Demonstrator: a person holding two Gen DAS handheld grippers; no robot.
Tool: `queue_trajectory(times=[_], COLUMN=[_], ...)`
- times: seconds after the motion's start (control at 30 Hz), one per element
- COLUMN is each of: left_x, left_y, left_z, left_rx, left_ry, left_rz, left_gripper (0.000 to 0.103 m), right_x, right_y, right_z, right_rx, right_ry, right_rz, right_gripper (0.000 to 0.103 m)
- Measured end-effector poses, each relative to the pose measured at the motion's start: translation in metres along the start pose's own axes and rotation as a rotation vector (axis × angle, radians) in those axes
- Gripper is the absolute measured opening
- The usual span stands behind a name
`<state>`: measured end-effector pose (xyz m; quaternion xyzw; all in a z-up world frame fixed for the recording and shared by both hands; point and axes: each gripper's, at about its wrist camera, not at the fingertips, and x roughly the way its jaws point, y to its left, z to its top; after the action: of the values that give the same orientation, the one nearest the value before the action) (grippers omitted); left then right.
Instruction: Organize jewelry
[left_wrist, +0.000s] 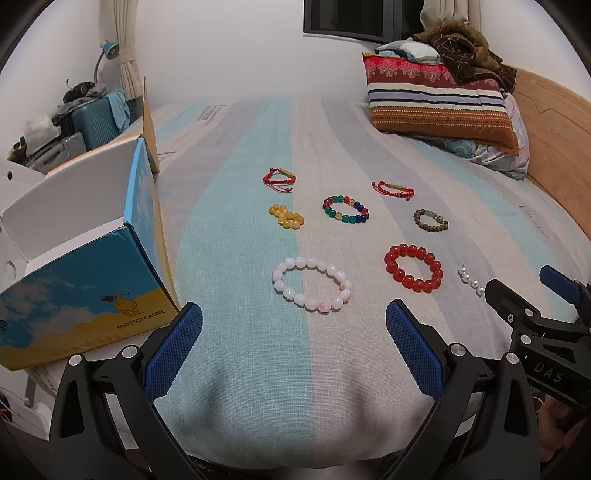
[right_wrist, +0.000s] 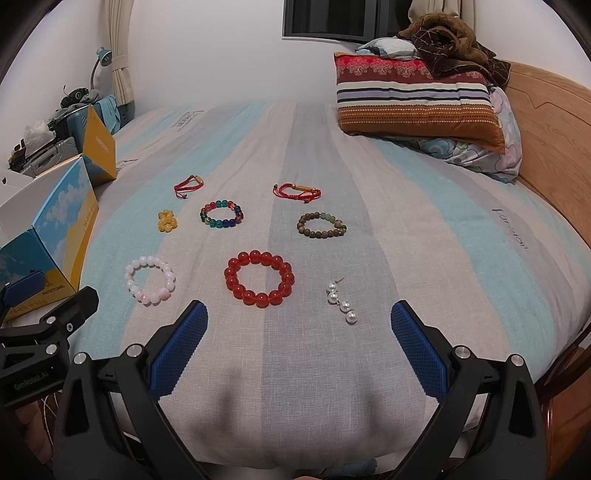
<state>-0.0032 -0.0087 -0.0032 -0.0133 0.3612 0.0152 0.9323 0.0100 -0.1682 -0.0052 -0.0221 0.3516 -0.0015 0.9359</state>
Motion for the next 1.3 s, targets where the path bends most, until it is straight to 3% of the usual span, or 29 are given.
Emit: queue_trajectory(times=[0.67, 1.03, 1.3], left_x=[-0.004, 0.009, 0.055], left_y=[0.002, -0.003, -0.006], left_z=[0.006, 0.060, 0.104], left_rx=[0.005, -0.023, -0.019], left_ry=[-0.007, 0.019, 0.058], left_rz=[0.011, -0.053, -0.024], left_gripper=[0.097, 0.097, 0.097], right_x=[-0.008, -0.001, 0.054], right_y=[-0.006, -0.025, -0.023], right_z=[0.007, 0.060, 0.096], right_rx=[0.005, 0.035, 0.018], right_ry=[-0.007, 0.001, 0.056], right_rz=[-0.001, -0.009, -0.015], right_gripper=[0.096, 0.096, 0.095])
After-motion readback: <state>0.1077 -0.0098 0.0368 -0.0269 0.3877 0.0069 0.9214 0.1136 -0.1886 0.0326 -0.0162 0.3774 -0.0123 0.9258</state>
